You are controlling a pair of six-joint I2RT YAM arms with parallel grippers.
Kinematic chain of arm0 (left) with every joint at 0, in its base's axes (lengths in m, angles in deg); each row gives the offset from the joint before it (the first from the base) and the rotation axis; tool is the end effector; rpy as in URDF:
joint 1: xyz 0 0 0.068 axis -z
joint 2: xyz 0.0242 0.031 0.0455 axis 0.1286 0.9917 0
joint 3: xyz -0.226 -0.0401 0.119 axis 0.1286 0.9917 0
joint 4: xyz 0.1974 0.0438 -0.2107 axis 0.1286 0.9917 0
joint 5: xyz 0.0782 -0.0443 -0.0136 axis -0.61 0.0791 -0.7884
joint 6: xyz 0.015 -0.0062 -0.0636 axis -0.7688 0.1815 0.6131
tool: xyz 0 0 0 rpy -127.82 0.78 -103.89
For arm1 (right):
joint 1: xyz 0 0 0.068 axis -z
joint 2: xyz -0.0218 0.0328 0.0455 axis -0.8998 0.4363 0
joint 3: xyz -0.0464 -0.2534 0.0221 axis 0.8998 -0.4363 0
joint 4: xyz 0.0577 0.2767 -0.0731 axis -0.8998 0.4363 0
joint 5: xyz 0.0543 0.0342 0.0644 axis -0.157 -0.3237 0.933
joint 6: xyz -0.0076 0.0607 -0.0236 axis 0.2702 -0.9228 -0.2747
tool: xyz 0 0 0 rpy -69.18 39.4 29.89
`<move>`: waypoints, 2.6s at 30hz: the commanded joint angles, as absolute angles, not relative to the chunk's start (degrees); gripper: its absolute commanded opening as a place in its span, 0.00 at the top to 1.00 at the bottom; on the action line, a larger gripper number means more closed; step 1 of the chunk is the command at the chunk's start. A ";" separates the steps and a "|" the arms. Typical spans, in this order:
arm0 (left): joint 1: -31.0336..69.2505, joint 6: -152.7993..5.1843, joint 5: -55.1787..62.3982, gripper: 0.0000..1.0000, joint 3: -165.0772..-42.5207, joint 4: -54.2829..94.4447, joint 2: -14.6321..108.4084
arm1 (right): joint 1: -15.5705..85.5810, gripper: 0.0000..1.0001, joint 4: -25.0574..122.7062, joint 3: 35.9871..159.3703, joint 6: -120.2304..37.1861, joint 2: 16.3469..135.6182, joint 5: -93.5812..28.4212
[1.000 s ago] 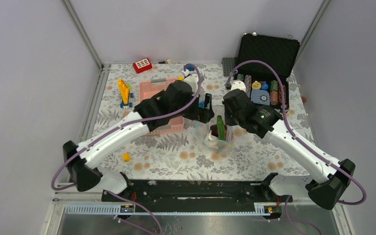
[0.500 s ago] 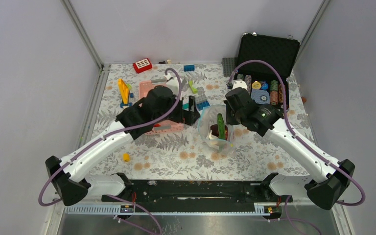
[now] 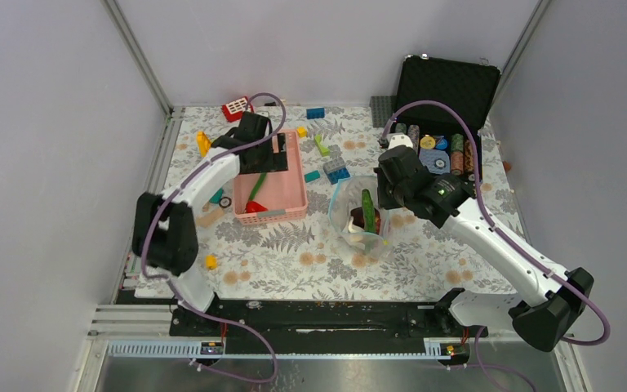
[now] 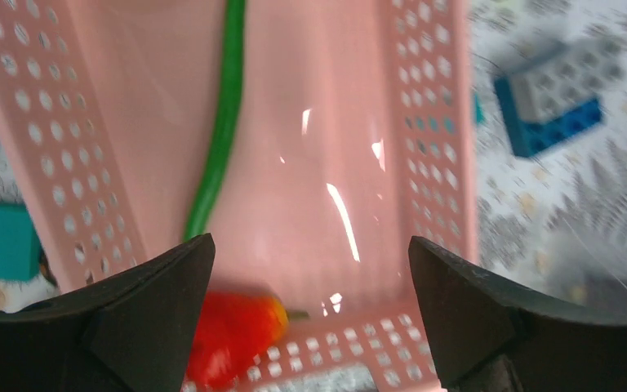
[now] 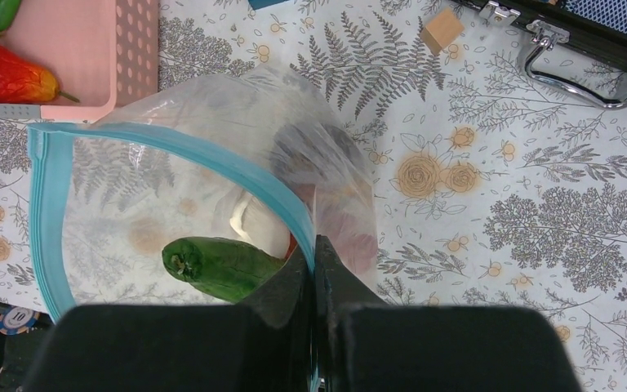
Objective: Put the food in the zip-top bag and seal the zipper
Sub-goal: Pick up the fake vegetable from the bin.
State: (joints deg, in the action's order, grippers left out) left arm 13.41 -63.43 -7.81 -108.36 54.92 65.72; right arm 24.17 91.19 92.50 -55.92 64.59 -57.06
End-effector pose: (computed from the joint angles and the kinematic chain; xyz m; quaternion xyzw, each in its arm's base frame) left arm 0.3762 -0.1399 0.2393 -0.0189 0.9399 -0.0998 0.3259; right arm 0.2406 0.1821 0.3281 -0.0888 0.9020 0.0887 0.4132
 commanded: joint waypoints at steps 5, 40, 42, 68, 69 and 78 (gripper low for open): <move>6.96 -69.89 0.69 0.25 -121.77 51.67 84.79 | 25.19 1.00 89.99 91.44 -55.08 62.52 -56.64; 7.84 -66.49 -4.35 1.00 -132.04 62.25 99.44 | 25.55 1.00 89.02 90.10 -55.05 61.30 -56.69; 7.90 -66.36 -5.97 1.00 -132.08 62.20 98.03 | 25.70 1.00 89.06 89.87 -55.22 61.14 -56.83; 13.67 -57.30 -3.91 1.00 -104.73 38.31 53.00 | 25.69 1.00 88.11 88.67 -58.30 59.01 -55.15; 15.07 -56.88 -2.73 1.00 -102.97 35.48 50.42 | 25.69 1.00 88.41 88.81 -58.60 59.03 -54.94; 31.17 -52.37 -3.06 1.00 -88.29 8.56 33.00 | 25.70 1.00 88.43 87.82 -59.83 58.89 -54.61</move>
